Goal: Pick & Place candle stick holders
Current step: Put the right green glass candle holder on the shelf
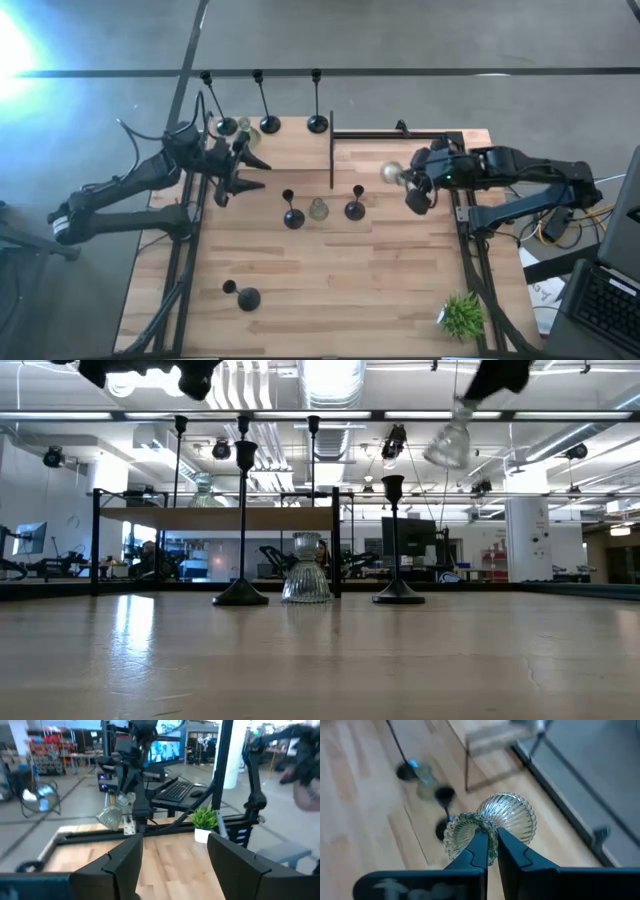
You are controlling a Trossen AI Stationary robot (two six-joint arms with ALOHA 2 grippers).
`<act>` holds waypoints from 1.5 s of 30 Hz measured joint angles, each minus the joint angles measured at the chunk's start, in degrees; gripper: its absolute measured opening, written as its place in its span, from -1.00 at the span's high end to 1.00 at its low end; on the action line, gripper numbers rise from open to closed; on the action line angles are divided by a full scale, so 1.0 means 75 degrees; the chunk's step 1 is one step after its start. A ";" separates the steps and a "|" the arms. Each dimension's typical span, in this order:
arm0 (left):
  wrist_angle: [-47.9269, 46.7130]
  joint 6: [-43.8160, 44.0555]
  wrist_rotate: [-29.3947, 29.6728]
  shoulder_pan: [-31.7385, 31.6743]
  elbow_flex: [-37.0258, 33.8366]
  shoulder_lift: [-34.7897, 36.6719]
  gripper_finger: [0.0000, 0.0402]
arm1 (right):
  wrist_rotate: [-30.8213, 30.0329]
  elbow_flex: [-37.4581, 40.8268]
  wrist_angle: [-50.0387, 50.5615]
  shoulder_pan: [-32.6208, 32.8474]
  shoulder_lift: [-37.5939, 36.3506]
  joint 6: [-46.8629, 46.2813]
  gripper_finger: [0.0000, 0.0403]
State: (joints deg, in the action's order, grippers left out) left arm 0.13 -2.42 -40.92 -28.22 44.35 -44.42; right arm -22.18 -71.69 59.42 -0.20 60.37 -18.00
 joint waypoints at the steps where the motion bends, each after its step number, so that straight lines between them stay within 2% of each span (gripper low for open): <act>1: -0.0009 -0.0194 0.0205 0.0108 0.0001 -0.0004 -0.13 | -0.0073 -0.0172 -0.0096 0.0093 0.0070 0.0119 0.95; 9: -0.0024 -0.1803 0.2449 0.1305 0.0066 -0.0432 -0.13 | -0.0062 -0.1129 -0.0858 0.0640 0.1133 0.1173 0.95; 16: -0.0243 -0.3492 0.5607 0.2674 0.0469 -0.1347 -0.13 | -0.0037 -0.1962 -0.1044 0.0853 0.2264 0.1733 0.95; 22: -0.0059 -0.4348 0.7261 0.3650 0.0920 -0.2191 -0.13 | 0.0017 -0.2626 -0.1192 0.0957 0.2878 0.2268 0.95; 27: 0.0243 -0.4360 0.7474 0.3941 0.1382 -0.2866 -0.13 | 0.0118 -0.2998 -0.1356 0.0943 0.3142 0.2516 0.95; 29: 0.0345 -0.4400 0.7469 0.3962 0.1638 -0.3147 -0.13 | 0.0366 -0.3139 -0.1440 0.0948 0.3242 0.2640 0.95; 35: 0.0355 -0.4388 0.7474 0.3962 0.2298 -0.3834 -0.13 | 0.0377 -0.3428 -0.1473 0.0955 0.3415 0.2885 0.95; 45: 0.0319 -0.4406 0.7451 0.3962 0.3127 -0.4750 -0.13 | 0.0395 -0.3403 -0.1533 0.0958 0.3465 0.3034 0.95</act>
State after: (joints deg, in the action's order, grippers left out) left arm 2.52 -35.46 14.96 1.50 67.80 -80.04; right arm -19.22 -97.21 47.92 6.98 86.36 4.75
